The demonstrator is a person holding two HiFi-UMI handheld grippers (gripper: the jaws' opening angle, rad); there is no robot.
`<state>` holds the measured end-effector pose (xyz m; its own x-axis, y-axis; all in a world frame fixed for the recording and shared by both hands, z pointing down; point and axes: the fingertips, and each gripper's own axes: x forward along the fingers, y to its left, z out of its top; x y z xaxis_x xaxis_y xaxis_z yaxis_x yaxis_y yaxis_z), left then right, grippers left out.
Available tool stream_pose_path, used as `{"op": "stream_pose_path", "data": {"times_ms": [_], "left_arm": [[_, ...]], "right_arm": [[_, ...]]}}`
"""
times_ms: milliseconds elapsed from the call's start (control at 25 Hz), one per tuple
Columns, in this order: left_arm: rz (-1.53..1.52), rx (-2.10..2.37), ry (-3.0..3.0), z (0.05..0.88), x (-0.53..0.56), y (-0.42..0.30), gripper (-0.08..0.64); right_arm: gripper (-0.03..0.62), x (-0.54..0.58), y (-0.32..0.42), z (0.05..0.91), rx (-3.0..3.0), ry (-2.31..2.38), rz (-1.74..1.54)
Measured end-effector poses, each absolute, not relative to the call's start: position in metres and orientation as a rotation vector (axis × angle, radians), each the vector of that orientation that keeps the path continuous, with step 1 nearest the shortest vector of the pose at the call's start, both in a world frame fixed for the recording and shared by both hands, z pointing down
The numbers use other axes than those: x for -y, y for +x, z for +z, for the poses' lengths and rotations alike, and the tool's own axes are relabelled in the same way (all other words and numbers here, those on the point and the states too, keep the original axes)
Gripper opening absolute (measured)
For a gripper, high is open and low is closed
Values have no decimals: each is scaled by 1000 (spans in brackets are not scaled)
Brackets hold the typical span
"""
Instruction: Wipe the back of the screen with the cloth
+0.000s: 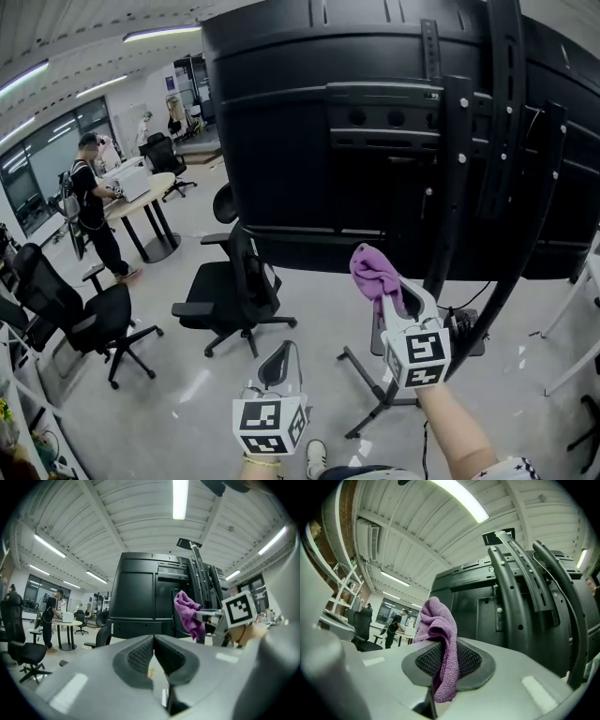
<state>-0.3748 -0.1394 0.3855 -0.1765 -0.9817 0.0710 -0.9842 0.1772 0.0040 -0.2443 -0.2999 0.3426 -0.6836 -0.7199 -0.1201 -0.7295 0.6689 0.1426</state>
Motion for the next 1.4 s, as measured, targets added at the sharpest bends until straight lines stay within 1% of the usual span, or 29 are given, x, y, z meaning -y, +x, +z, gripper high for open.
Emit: {"op": "stream_pose_path", "data": {"times_ms": [200,400,640,760,1080,1400], "left_arm": [[95,2331,2069,369,180,-435,8],[86,2272,2142,358,231,-482,8],[54,2210,2187,360,264,-513,8],[49,2191,2191,363,274,-525,8],[72,2177,2190,365,279,-565,8],[107,2183,2177,366,269,-607,8]], "right_arm": [[52,353,-282,326,-2703,-1439,270],[53,408,-296,315,-2561,-1655,265],[53,436,-296,323,-2430,-1851,259],[53,436,-315,334,-2462,-1869,271],[52,410,-416,341,-2649,-1689,282],[52,379,-540,334,-2872,-1425,407]]}}
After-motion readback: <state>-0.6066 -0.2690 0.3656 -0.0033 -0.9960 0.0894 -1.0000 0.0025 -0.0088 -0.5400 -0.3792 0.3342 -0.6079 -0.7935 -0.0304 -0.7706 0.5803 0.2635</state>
